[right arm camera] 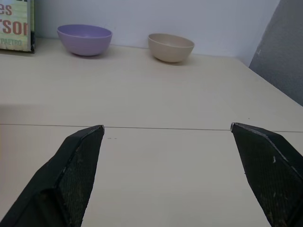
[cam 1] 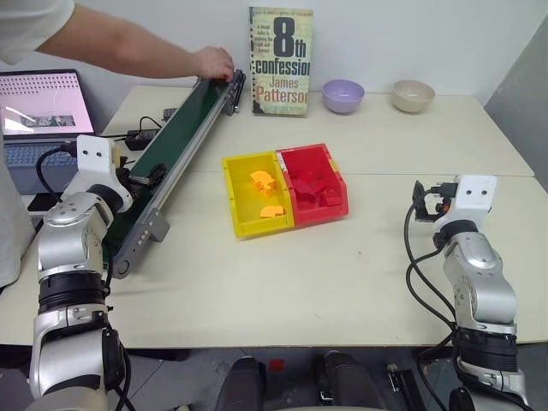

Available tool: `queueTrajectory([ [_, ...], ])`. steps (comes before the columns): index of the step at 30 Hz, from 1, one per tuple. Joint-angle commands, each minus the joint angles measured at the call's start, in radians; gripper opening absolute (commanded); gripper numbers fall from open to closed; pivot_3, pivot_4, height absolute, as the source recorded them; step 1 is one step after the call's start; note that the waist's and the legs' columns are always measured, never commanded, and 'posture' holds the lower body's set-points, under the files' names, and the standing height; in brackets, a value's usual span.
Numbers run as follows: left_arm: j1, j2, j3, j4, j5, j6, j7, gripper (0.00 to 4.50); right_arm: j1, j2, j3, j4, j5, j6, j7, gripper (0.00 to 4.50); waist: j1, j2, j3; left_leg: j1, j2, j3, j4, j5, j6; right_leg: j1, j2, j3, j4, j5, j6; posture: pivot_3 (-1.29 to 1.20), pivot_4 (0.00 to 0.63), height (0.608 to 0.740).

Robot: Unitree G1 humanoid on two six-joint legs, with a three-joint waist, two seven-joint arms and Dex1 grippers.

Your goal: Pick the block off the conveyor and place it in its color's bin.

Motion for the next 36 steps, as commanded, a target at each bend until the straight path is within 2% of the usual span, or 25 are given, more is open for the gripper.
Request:
queueTrajectory([
  [1, -0.001, 0.022, 0.012, -0.05, -0.005, -0.001, -0.007, 4.44, -0.011, -0.012, -0.021, -0.035, 0.004, -0.004, 0.002, 4.5, 0.0, 0.0, 0.0, 0.0, 0.0, 0.0, 0.0, 0.0, 0.0, 0.0, 0.0, 0.0, 0.0, 0.0, 0.0, 0.0, 0.15, 0.74],
  [26, 0.043, 0.018, 0.056, -0.101, -0.049, 0.03, 0.003, 4.44, -0.032, -0.023, -0.002, -0.049, 0.004, 0.021, 0.023, 4.5, 0.0, 0.0, 0.0, 0.0, 0.0, 0.0, 0.0, 0.0, 0.0, 0.0, 0.0, 0.0, 0.0, 0.0, 0.0, 0.0, 0.15, 0.74],
  [29, 0.03, 0.012, 0.064, -0.093, -0.069, 0.039, -0.001, 4.44, -0.106, -0.047, 0.076, -0.125, 0.095, 0.095, 0.161, 4.5, 0.0, 0.0, 0.0, 0.0, 0.0, 0.0, 0.0, 0.0, 0.0, 0.0, 0.0, 0.0, 0.0, 0.0, 0.0, 0.0, 0.15, 0.74],
  [32, 0.002, 0.006, 0.056, -0.059, -0.069, 0.032, -0.008, 4.44, -0.184, -0.097, 0.171, -0.245, 0.29, 0.218, 0.397, 4.5, -0.009, 0.002, 0.001, 0.0, 0.0, 0.001, 0.0, 0.0, 0.0, -0.001, 0.0, 0.001, 0.001, 0.0, 0.0, 0.0, 0.15, 0.74],
  [34, -0.031, 0.002, 0.041, -0.02, -0.057, 0.016, -0.011, 4.44, -0.231, -0.144, 0.188, -0.332, 0.492, 0.341, 0.543, 4.5, -0.008, 0.002, 0.001, 0.001, 0.001, -0.002, 0.0, 0.0, 0.0, -0.001, 0.001, -0.002, 0.005, 0.0, 0.0, 0.0, 0.15, 0.74],
  [36, -0.053, 0.0, 0.031, 0.009, -0.046, 0.003, -0.016, 4.44, -0.254, -0.186, 0.193, -0.373, 0.607, 0.418, 0.622, 4.5, -0.002, 0.001, 0.001, 0.002, 0.001, -0.005, 0.0, 0.0, 0.0, 0.0, 0.001, -0.002, 0.006, 0.0, 0.0, 0.0, 0.15, 0.74],
])
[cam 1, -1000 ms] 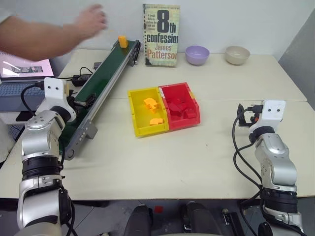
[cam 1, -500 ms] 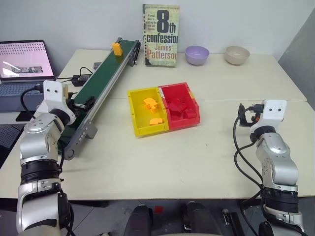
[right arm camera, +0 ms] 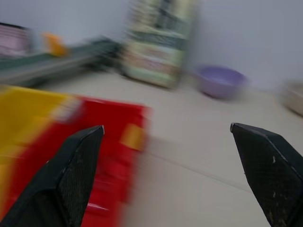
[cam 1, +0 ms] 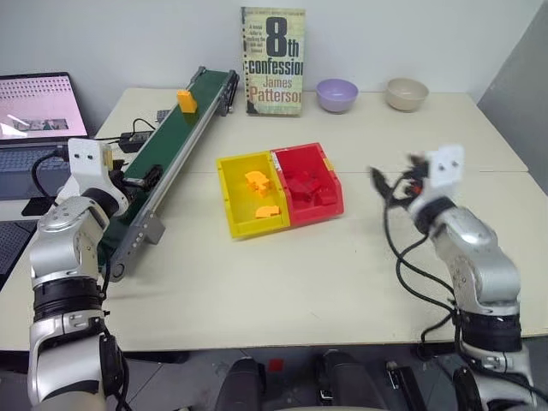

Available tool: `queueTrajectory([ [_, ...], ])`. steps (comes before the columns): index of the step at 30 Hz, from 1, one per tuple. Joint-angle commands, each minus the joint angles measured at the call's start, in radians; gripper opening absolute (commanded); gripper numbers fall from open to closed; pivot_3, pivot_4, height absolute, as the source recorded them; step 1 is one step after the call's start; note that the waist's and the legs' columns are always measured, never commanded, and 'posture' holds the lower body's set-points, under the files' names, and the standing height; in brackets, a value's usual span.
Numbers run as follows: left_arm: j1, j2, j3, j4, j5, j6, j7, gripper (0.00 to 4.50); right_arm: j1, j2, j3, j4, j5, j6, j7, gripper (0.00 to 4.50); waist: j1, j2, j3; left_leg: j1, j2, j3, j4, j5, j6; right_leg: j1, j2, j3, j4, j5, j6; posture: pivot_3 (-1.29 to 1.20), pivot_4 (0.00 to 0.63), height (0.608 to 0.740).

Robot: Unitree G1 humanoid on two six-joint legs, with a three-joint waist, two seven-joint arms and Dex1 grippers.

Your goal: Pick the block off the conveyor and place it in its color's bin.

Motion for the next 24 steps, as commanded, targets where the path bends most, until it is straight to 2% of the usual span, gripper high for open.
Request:
queueTrajectory([
  [1, -0.041, 0.009, -0.005, 0.041, 0.01, -0.038, -0.012, 4.44, -0.031, -0.077, 0.0, -0.101, 0.237, 0.146, 0.165, 4.5, 0.008, -0.001, 0.0, 0.0, 0.0, -0.001, -0.001, 0.0, 0.0, 0.0, 0.0, -0.001, 0.0, 0.0, 0.0, 0.0, 0.15, 0.74],
  [4, -0.051, 0.008, -0.016, 0.062, 0.02, -0.05, -0.015, 4.44, -0.046, -0.102, 0.011, -0.105, 0.275, 0.17, 0.181, 4.5, 0.011, -0.001, 0.0, -0.001, -0.001, -0.002, -0.001, 0.0, 0.0, 0.0, -0.001, -0.001, 0.0, 0.0, 0.0, 0.0, 0.15, 0.74],
  [24, -0.064, 0.009, -0.02, 0.103, 0.026, -0.079, -0.022, 4.44, -0.058, -0.106, 0.023, -0.085, 0.241, 0.136, 0.111, 4.5, 0.007, -0.001, 0.0, -0.001, -0.001, 0.002, 0.0, 0.0, 0.0, -0.001, -0.002, 0.0, 0.0, 0.0, 0.0, 0.0, 0.15, 0.74],
])
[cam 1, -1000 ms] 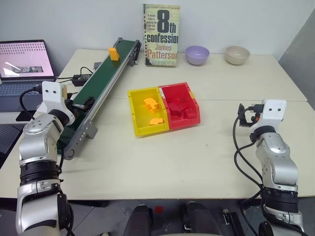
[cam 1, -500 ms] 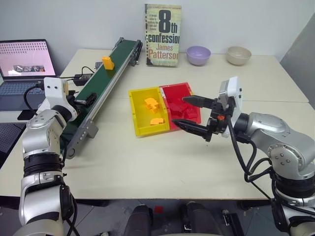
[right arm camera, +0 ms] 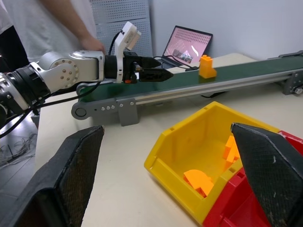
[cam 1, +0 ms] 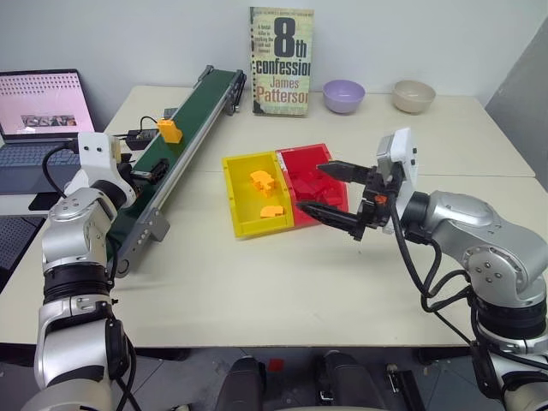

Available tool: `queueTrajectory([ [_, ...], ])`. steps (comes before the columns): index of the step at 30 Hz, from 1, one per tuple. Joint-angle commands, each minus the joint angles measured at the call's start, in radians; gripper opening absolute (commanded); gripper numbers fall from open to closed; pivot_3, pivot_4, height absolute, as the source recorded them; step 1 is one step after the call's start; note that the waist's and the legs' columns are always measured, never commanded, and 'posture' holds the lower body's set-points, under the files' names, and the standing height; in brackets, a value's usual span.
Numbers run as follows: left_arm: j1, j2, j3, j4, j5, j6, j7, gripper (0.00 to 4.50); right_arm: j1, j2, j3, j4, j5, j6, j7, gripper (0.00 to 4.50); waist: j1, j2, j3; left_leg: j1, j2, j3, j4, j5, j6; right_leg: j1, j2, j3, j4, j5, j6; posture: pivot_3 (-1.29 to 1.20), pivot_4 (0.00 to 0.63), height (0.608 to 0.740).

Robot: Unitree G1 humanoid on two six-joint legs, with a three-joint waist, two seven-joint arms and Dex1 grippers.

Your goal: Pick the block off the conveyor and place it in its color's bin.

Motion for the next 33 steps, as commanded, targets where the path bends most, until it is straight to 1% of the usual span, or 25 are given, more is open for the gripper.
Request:
queueTrajectory([
  [1, -0.027, 0.012, 0.007, 0.003, 0.006, -0.024, 0.001, 4.44, 0.004, -0.011, -0.018, -0.031, 0.002, -0.023, -0.006, 4.5, 0.0, 0.0, 0.0, 0.0, 0.0, 0.0, 0.0, 0.0, 0.0, 0.0, 0.0, 0.0, 0.0, 0.0, 0.0, 0.0, 0.15, 0.74],
  [13, -0.045, 0.017, -0.001, 0.053, 0.02, -0.031, -0.005, 4.44, 0.022, -0.014, -0.01, -0.047, 0.002, -0.021, -0.019, 4.5, 0.0, 0.0, 0.0, 0.0, 0.0, 0.0, 0.0, 0.0, 0.0, 0.0, 0.0, 0.0, 0.0, 0.0, 0.0, 0.0, 0.15, 0.74],
  [15, -0.05, 0.015, 0.012, 0.065, 0.015, -0.028, 0.011, 4.44, 0.021, -0.012, -0.011, -0.044, 0.004, -0.02, -0.022, 4.5, 0.0, 0.0, 0.0, 0.0, 0.0, 0.0, 0.0, 0.0, 0.0, 0.0, 0.0, 0.0, 0.0, 0.0, 0.0, 0.0, 0.15, 0.74],
  [17, -0.041, 0.018, 0.032, 0.056, -0.005, -0.013, 0.01, 4.09, 0.021, -0.012, -0.013, -0.046, 0.008, -0.018, -0.026, 4.5, 0.0, 0.0, 0.0, 0.0, 0.0, 0.0, 0.0, 0.0, 0.0, 0.0, 0.0, 0.0, 0.0, 0.0, 0.0, 0.0, 0.15, 0.74],
  [18, -0.035, 0.021, 0.034, 0.049, -0.007, -0.007, 0.008, 4.03, 0.021, -0.011, -0.014, -0.047, 0.009, -0.017, -0.027, 4.5, 0.0, 0.0, 0.0, 0.0, 0.0, 0.0, 0.0, 0.0, 0.0, 0.0, 0.0, 0.0, 0.0, 0.0, 0.0, 0.0, 0.15, 0.74],
  [19, -0.025, 0.023, 0.034, 0.038, -0.007, 0.001, 0.007, 3.86, 0.021, -0.013, -0.014, -0.046, 0.008, -0.018, -0.026, 4.5, 0.0, 0.0, 0.0, 0.0, 0.0, 0.0, 0.0, 0.0, 0.0, 0.0, 0.0, 0.0, 0.0, 0.0, 0.0, 0.0, 0.15, 0.74],
  [25, 0.03, 0.023, 0.051, -0.037, -0.023, 0.048, 0.013, 2.62, 0.013, -0.017, -0.017, -0.033, 0.0, -0.025, -0.023, 4.5, 0.0, 0.0, 0.0, 0.0, 0.0, 0.0, 0.0, 0.0, 0.0, 0.0, 0.0, 0.0, 0.0, 0.0, 0.0, 0.0, 0.15, 0.74],
  [27, 0.046, 0.021, 0.06, -0.064, -0.032, 0.067, 0.022, 2.28, 0.015, -0.016, -0.017, -0.034, 0.001, -0.026, -0.023, 4.5, 0.0, 0.0, 0.0, 0.0, 0.0, 0.0, 0.0, 0.0, 0.0, 0.0, 0.0, 0.0, 0.0, 0.0, 0.0, 0.0, 0.15, 0.74],
  [30, 0.069, 0.022, 0.071, -0.107, -0.044, 0.095, 0.033, 1.61, 0.022, -0.019, -0.016, -0.043, 0.012, -0.022, -0.013, 4.5, 0.0, 0.0, 0.0, 0.0, 0.0, -0.001, 0.0, 0.0, 0.0, 0.0, 0.0, 0.001, 0.0, 0.0, 0.0, 0.0, 0.15, 0.74],
  [31, 0.073, 0.023, 0.074, -0.118, -0.047, 0.102, 0.036, 1.52, 0.024, -0.02, -0.016, -0.048, 0.019, -0.02, -0.009, 4.5, 0.0, 0.0, 0.0, 0.0, 0.0, -0.001, 0.0, 0.0, 0.0, 0.0, 0.0, 0.001, 0.0, 0.0, 0.0, 0.0, 0.15, 0.74],
  [33, 0.075, 0.025, 0.082, -0.133, -0.051, 0.114, 0.04, 1.53, 0.03, -0.025, -0.015, -0.059, 0.029, -0.017, 0.002, 4.5, 0.0, 0.0, 0.0, 0.0, 0.0, -0.001, 0.0, 0.0, 0.0, 0.0, 0.0, 0.0, 0.0, 0.0, 0.0, 0.0, 0.15, 0.74],
])
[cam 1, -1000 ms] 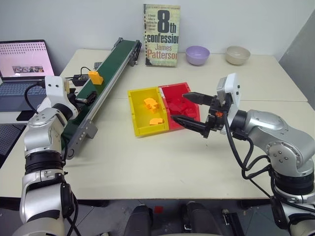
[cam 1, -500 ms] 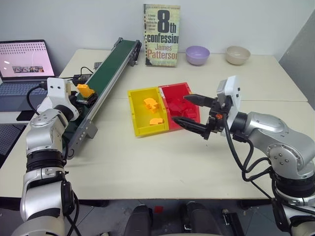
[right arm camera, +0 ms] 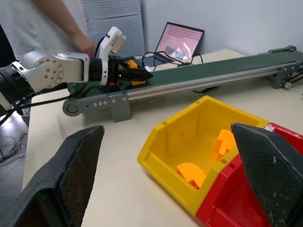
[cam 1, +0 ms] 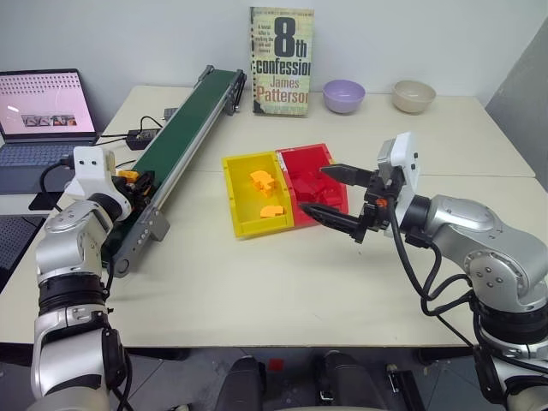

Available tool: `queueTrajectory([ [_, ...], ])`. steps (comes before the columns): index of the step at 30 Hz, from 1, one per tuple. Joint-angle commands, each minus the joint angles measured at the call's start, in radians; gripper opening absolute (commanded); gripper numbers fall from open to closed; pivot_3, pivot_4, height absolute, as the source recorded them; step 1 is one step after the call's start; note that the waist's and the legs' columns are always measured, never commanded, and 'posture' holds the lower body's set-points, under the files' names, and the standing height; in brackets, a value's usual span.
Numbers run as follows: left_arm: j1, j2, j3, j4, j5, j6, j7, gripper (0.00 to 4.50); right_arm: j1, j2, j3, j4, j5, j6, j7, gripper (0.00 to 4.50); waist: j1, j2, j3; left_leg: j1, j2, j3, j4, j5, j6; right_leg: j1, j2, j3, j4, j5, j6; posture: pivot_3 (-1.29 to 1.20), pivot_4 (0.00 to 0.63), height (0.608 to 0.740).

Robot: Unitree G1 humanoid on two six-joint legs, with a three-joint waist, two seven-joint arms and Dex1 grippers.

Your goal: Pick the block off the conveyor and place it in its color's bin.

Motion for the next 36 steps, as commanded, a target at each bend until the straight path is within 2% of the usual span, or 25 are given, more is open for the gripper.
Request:
queueTrajectory([
  [1, -0.005, 0.021, 0.037, -0.076, -0.025, 0.022, 0.014, 1.53, 0.004, -0.014, -0.013, -0.047, 0.03, -0.014, 0.023, 4.5, 0.0, 0.0, 0.0, 0.0, 0.0, 0.0, 0.0, 0.0, 0.0, 0.0, 0.0, 0.0, 0.0, 0.0, 0.0, 0.0, 0.15, 0.74],
  [4, -0.023, 0.016, 0.028, -0.095, -0.031, 0.042, 0.005, 1.53, 0.008, -0.021, -0.004, -0.053, 0.024, -0.023, 0.027, 4.5, 0.0, 0.0, 0.0, 0.0, 0.0, 0.0, 0.0, 0.0, 0.0, 0.0, 0.0, 0.0, 0.0, 0.0, 0.0, 0.0, 0.15, 0.74],
  [8, -0.067, 0.0, -0.045, -0.165, -0.068, 0.131, -0.076, 1.53, 0.016, -0.03, -0.007, -0.063, 0.016, -0.024, 0.016, 4.5, 0.002, 0.0, 0.0, 0.0, 0.0, 0.0, 0.0, 0.0, 0.0, 0.0, 0.0, 0.0, 0.0, 0.0, 0.0, 0.0, 0.15, 0.74],
  [12, -0.185, -0.05, -0.167, -0.224, -0.091, 0.189, -0.177, 1.53, 0.072, -0.062, -0.055, -0.116, 0.026, -0.001, -0.021, 4.5, 0.006, 0.0, 0.0, -0.001, -0.001, 0.0, 0.0, 0.0, 0.0, 0.0, 0.0, 0.0, -0.001, 0.0, 0.0, 0.0, 0.15, 0.74],
  [15, -0.282, -0.118, -0.272, -0.178, -0.061, 0.155, -0.259, 1.53, 0.148, -0.078, -0.096, -0.172, 0.033, 0.013, -0.07, 4.5, 0.027, -0.001, 0.0, -0.004, -0.002, -0.001, 0.001, 0.0, 0.0, 0.001, 0.0, -0.002, -0.005, 0.0, 0.0, 0.0, 0.15, 0.74],
  [20, -0.367, -0.184, -0.382, -0.018, 0.02, 0.038, -0.348, 1.53, 0.203, -0.065, -0.113, -0.229, 0.041, 0.023, -0.145, 4.5, 0.002, 0.0, 0.0, -0.003, -0.002, 0.005, 0.0, 0.0, 0.0, 0.0, 0.0, 0.001, -0.009, 0.0, 0.0, 0.0, 0.15, 0.74],
  [24, -0.397, -0.192, -0.432, 0.082, 0.082, -0.057, -0.405, 1.53, 0.233, -0.059, -0.124, -0.263, 0.045, 0.025, -0.187, 4.5, -0.008, 0.0, 0.0, -0.003, -0.002, 0.004, -0.001, 0.0, 0.0, -0.001, 0.004, 0.001, -0.009, 0.0, 0.0, 0.0, 0.15, 0.74],
  [26, -0.41, -0.183, -0.43, 0.122, 0.097, -0.082, -0.414, 2.23, 0.249, -0.061, -0.131, -0.278, 0.047, 0.025, -0.204, 4.5, -0.007, 0.0, 0.0, -0.004, -0.002, 0.003, -0.001, 0.0, 0.0, -0.001, 0.005, 0.0, -0.009, 0.0, 0.0, 0.0, 0.15, 0.74],
  [28, -0.422, -0.173, -0.419, 0.148, 0.102, -0.095, -0.425, 2.41, 0.26, -0.064, -0.139, -0.289, 0.052, 0.026, -0.217, 4.5, -0.005, 0.0, 0.0, -0.004, -0.001, 0.002, -0.001, 0.0, 0.0, -0.001, 0.006, 0.0, -0.008, 0.0, 0.0, 0.0, 0.15, 0.74],
  [36, -0.42, -0.174, -0.401, 0.15, 0.098, -0.104, -0.46, 3.94, 0.267, -0.077, -0.144, -0.292, 0.068, 0.025, -0.242, 4.5, -0.002, 0.0, 0.0, -0.004, -0.001, 0.002, -0.001, 0.0, 0.0, -0.001, 0.003, 0.0, -0.009, 0.0, 0.0, 0.0, 0.15, 0.74],
])
